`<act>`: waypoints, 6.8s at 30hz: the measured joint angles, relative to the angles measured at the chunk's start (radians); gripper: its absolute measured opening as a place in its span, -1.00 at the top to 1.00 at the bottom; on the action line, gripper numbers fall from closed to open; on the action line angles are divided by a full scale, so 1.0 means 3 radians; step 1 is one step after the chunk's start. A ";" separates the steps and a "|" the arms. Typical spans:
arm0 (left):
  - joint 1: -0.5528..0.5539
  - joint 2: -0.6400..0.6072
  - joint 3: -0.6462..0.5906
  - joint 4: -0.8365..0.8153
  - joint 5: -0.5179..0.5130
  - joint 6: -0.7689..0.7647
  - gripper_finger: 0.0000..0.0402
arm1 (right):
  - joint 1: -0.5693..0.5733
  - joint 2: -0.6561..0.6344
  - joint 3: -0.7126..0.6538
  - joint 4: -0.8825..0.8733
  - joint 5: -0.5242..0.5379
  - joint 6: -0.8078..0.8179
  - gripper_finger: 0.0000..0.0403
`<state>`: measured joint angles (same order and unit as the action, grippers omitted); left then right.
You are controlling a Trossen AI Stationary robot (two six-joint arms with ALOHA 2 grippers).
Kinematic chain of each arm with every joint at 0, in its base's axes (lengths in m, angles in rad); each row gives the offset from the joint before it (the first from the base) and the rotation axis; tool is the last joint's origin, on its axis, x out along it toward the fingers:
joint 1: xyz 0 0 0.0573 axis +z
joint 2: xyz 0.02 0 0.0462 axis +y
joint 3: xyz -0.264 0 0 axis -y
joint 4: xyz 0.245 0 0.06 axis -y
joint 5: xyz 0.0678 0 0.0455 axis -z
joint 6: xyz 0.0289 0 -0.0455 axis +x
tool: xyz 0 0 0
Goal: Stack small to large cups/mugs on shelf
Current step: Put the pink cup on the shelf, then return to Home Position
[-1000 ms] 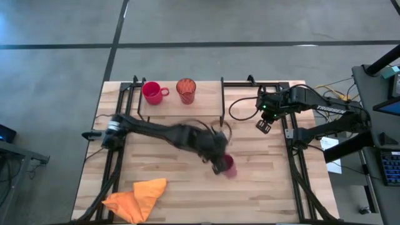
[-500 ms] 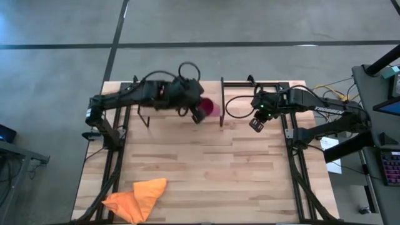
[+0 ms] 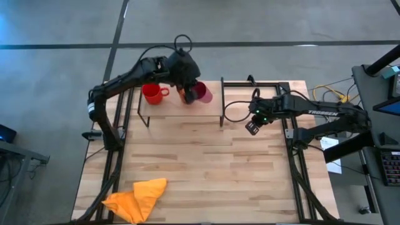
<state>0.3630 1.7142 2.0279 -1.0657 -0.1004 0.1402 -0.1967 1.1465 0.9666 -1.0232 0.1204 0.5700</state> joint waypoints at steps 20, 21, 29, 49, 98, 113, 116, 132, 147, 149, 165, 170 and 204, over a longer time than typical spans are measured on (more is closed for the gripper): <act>0.0275 0.0197 -0.0114 0.0239 0.0534 0.0342 1.00 | 0.0001 0.0000 -0.0162 0.0940 0.0011 0.0206 0.96; 0.0275 0.0223 -0.0111 0.0281 0.0528 0.0342 1.00 | 0.0001 0.0000 -0.0162 0.0937 0.0011 0.0219 0.96; 0.0275 0.0313 -0.0101 0.0346 0.0482 0.0342 1.00 | 0.0001 0.0000 -0.0159 0.0934 0.0011 0.0222 0.96; 0.0273 0.0368 -0.0128 0.0386 0.0227 0.0335 1.00 | 0.0000 0.0000 -0.0157 0.0931 0.0011 0.0221 0.96; 0.0134 -0.0428 0.0352 0.0938 0.0225 0.0251 0.73 | 0.0007 0.0000 0.0630 0.0913 0.0041 -0.0704 0.96; -0.0461 -0.1269 0.0332 -0.0088 0.0356 -0.0367 1.00 | 0.0174 -0.0021 0.1950 0.0158 -0.0075 -0.1410 0.96; -0.0620 -0.1324 0.0329 -0.0238 0.0356 -0.0451 1.00 | 0.0243 -0.0087 0.2030 0.0090 -0.0075 -0.1396 0.96; -0.1245 -0.1579 0.0208 -0.0576 -0.0012 -0.0885 1.00 | 0.0696 -0.0887 0.1629 0.0108 0.0225 -0.0998 0.96; -0.1479 -0.2350 -0.0927 -0.0272 -0.0470 -0.1152 1.00 | 0.0715 -0.1738 0.0344 0.0934 0.0298 -0.0713 0.96; -0.1479 -0.2498 -0.1178 -0.0057 -0.0470 -0.1156 1.00 | 0.0715 -0.1921 0.0133 0.1266 0.0282 -0.0767 0.96; -0.1479 -0.4025 -0.3133 0.1422 -0.0452 -0.1209 1.00 | 0.0715 -0.2831 -0.0978 0.2006 0.0262 -0.0615 0.96; -0.1479 -0.4545 -0.3745 0.1867 -0.0271 -0.1237 1.00 | 0.0715 -0.3125 -0.1275 0.2378 0.0253 -0.0605 0.96; -0.1479 -0.5623 -0.5829 0.4053 0.0215 -0.1059 1.00 | 0.0715 -0.3822 -0.2805 0.4155 -0.0174 -0.0764 0.96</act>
<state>-0.0807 0.0271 0.2793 0.1503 -0.0359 -0.1774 0.0177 -0.0001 0.1252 0.2234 0.0682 0.3407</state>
